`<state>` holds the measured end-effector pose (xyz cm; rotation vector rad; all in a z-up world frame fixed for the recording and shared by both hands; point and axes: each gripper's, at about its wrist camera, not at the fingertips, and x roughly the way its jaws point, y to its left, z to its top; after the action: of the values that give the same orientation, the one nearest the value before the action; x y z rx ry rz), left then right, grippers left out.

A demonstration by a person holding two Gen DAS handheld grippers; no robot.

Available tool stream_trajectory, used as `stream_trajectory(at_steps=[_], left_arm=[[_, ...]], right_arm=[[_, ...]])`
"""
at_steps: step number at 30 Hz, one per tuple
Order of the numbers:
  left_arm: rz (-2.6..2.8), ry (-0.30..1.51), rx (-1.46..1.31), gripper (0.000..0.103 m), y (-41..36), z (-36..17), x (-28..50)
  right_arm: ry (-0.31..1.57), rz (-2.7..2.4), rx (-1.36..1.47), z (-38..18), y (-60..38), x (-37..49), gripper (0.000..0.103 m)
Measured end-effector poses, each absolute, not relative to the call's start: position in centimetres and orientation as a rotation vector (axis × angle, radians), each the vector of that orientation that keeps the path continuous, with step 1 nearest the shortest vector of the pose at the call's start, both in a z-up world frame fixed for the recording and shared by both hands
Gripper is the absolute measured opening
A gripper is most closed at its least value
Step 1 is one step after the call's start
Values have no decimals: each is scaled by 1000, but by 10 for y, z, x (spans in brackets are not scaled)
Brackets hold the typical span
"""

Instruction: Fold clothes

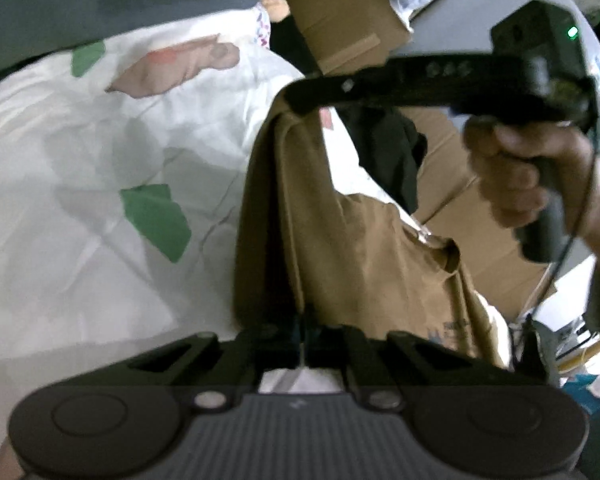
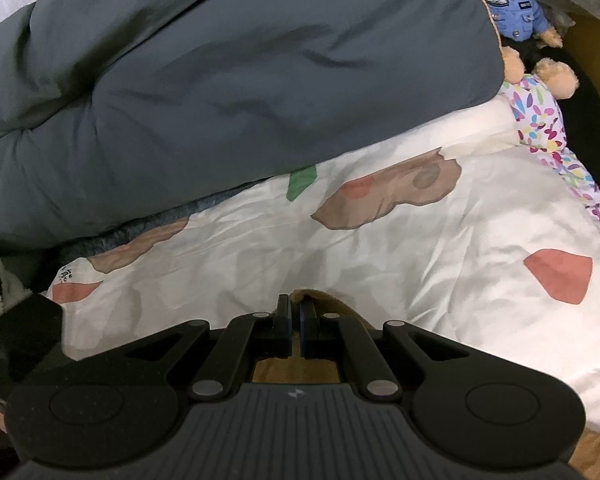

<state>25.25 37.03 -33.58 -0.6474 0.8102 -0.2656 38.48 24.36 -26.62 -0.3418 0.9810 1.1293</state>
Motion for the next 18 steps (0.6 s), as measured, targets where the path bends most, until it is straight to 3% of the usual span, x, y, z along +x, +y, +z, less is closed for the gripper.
stream_trajectory(at_steps=[6,9,10,12,13,14,18], left_arm=[[-240,827,-635,1,382,-323,237],[-174,867,-590,11,386,-322,235],[-142,881,-579,14,389,-323,235],[-89,899,-563,14,393,-324,235],[-77,894,-559,19,395,-323,236],[-65,890,-556,27,396,-322,237],[-18,867,-546,47,400,-318,245]], right_arm=[[983,1145,-332,-273,251,376,3],[990,1142,-346,-278,257,369,8],[997,1137,-349,-279,258,368,14],[1008,1142,-330,-278,254,369,43],[1007,1146,-316,-276,251,369,63],[997,1149,-302,-273,246,370,71],[967,1127,-279,-261,221,379,75]])
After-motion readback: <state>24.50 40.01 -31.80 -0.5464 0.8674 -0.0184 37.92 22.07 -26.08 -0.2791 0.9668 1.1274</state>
